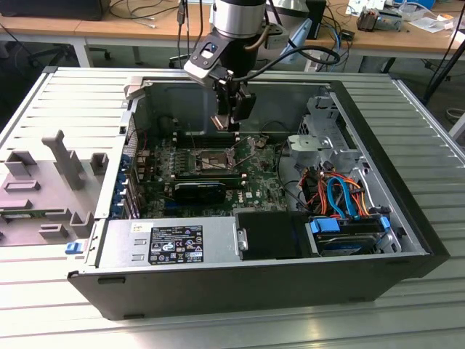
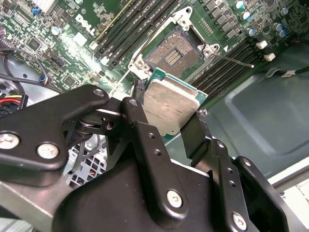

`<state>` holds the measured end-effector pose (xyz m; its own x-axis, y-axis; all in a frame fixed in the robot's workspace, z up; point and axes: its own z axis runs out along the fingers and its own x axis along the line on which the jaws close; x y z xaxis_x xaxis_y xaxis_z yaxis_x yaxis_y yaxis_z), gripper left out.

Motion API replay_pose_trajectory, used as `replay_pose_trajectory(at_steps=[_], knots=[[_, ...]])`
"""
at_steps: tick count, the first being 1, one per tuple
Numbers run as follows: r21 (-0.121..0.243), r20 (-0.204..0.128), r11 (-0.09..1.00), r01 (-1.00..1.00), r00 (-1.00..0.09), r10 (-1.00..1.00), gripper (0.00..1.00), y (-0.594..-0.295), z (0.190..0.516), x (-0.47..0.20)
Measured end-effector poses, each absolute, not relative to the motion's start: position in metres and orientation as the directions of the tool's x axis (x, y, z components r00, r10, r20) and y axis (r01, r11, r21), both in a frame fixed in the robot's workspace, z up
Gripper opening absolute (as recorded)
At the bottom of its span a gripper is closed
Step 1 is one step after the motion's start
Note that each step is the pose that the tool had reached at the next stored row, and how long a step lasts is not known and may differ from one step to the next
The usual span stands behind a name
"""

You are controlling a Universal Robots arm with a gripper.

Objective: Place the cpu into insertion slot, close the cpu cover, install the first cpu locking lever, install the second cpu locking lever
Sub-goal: 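Place the cpu into insertion slot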

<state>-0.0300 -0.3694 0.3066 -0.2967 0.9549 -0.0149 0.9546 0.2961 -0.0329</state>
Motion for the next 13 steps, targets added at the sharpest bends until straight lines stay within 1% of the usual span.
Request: replay_pose_trajectory(at_steps=[10, 12, 13], knots=[[-0.033, -0.015, 0.238, 0.971, -0.239, 0.971, 0.55, -0.3694, 0.3061, -0.03], [-0.033, -0.015, 0.174, 0.984, -0.175, 0.984, 0.55, -0.3694, 0.3055, -0.03], [-0.033, -0.015, 0.122, 0.992, -0.123, 0.992, 0.55, -0.3694, 0.305, -0.03]])
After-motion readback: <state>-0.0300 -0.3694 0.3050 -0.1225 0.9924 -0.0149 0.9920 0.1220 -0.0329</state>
